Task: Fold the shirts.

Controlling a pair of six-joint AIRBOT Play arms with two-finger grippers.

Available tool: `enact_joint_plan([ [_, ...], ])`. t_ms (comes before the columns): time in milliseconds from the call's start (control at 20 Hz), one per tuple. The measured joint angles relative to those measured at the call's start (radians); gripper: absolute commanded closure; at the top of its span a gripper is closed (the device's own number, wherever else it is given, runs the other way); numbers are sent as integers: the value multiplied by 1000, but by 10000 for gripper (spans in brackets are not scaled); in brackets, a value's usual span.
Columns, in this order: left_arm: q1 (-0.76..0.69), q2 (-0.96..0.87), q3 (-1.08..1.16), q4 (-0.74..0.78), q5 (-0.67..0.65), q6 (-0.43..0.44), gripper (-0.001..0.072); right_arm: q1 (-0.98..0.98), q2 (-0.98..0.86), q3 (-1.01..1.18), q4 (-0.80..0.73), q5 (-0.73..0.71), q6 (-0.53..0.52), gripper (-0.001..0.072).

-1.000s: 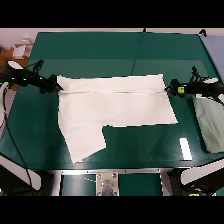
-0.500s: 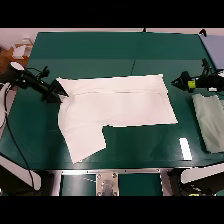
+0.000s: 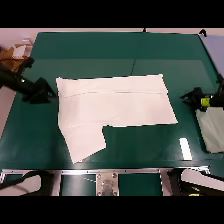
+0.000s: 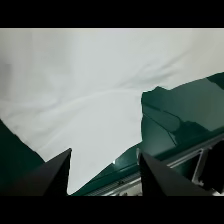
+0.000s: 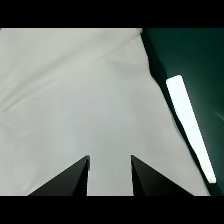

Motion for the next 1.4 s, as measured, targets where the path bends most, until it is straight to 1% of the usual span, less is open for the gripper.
enact_joint_plan([
  [50, 0, 103, -102, 24, 42, -15, 222, -13, 35, -61, 0, -10, -3, 331],
  [150, 0, 290, -326, 56, 118, -55, 24, -29, 95, -174, 5, -35, -6, 333],
  [200, 0, 371, -444, 54, 162, -76, 25, -34, 118, -221, 17, -45, -8, 333],
  [300, 0, 478, -653, 18, 249, -101, 26, -42, 146, -288, 40, -72, -13, 333],
  [400, 0, 535, -819, -50, 338, -106, 74, -43, 161, -327, 57, -84, -15, 332],
  [450, 0, 554, -891, -87, 389, -105, 74, -45, 166, -340, 61, -90, -16, 332],
  [550, 0, 575, -995, -145, 476, -93, 75, -47, 171, -355, 71, -104, -14, 331],
  [700, 0, 587, -1078, -194, 577, -79, 76, -48, 174, -365, 79, -124, -12, 331],
  [850, 0, 558, -1107, -252, 626, -62, 77, -48, 176, -369, 81, -134, -10, 331],
  [900, 0, 531, -1114, -292, 642, -34, 236, -48, 176, -370, 82, -136, -10, 331],
  [950, 0, 500, -1119, -325, 652, 10, 318, -48, 176, -370, 82, -137, -10, 331],
  [1000, 2, 469, -1125, -366, 654, 68, 317, -48, 176, -371, 83, -137, -10, 331],
  [1050, 0, 446, -1127, -410, 648, 116, 381, -48, 176, -371, 83, -137, -10, 332],
  [1100, 0, 426, -1129, -439, 636, 157, 565, -48, 176, -371, 83, -138, -10, 331],
  [1150, 0, 415, -1130, -456, 629, 190, 681, -48, 176, -373, 83, -138, -9, 331],
  [1250, -1, 401, -1129, -507, 600, 244, 681, -48, 176, -389, 83, -140, -8, 335],
  [1400, 0, 391, -1129, -537, 595, 291, 681, -48, 176, -462, 82, -155, -7, 340],
])
